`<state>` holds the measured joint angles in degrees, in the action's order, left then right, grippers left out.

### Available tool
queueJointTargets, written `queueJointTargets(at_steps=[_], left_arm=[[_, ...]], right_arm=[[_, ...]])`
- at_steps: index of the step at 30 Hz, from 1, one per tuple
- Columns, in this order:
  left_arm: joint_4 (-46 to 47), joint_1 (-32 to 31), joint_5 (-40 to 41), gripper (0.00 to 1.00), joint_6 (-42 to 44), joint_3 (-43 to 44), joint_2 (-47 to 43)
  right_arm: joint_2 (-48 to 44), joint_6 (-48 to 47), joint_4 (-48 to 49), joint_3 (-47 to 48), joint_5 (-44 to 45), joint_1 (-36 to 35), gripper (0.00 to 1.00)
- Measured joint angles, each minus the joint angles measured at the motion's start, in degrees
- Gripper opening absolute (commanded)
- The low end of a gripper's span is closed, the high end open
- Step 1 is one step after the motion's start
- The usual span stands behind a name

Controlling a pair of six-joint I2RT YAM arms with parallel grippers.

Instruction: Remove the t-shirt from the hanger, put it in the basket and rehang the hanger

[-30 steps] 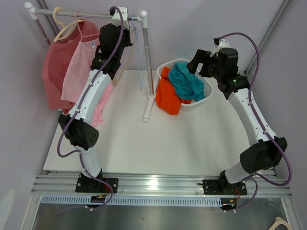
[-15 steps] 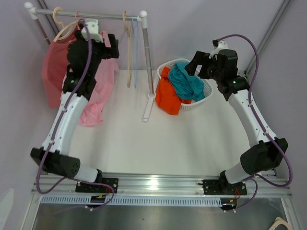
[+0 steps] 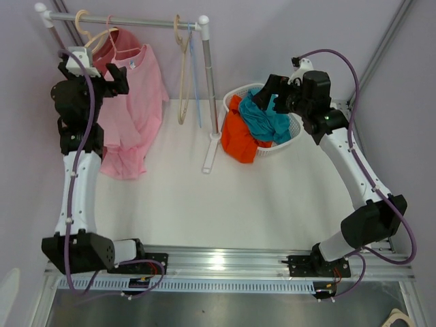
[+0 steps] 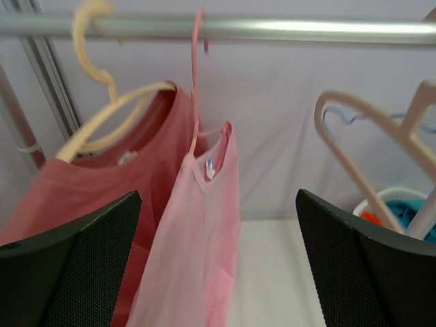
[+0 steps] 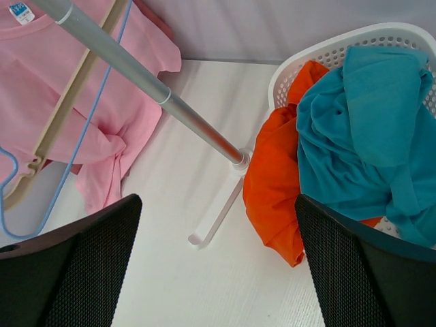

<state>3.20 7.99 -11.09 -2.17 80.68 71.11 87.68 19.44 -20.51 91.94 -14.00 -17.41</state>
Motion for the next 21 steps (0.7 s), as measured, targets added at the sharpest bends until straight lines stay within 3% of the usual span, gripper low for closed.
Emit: queueJointTargets(at_steps=[7,13,16,21], left_arm=[[-3.58,1.53,-2.84,0.85,-1.01,7.41,12.31],[-1.81,1.57,-3.69,0.85,-1.33,12.17,15.78],[-0.92,1.57,-4.22,0.71,-1.68,13.75,16.87],[-0.76,1.57,-4.66,0.65,-1.92,19.96,21.86]], right_arm=[[3.54,-0.46,-0.11,3.65,-1.03,0.0,0.99],[5.2,-1.14,-0.09,4.94,-1.62,0.0,0.99],[5.66,-1.27,0.0,5.09,-1.84,0.02,0.99],[6.93,-1.53,0.13,5.29,-1.97,0.31,1.0]])
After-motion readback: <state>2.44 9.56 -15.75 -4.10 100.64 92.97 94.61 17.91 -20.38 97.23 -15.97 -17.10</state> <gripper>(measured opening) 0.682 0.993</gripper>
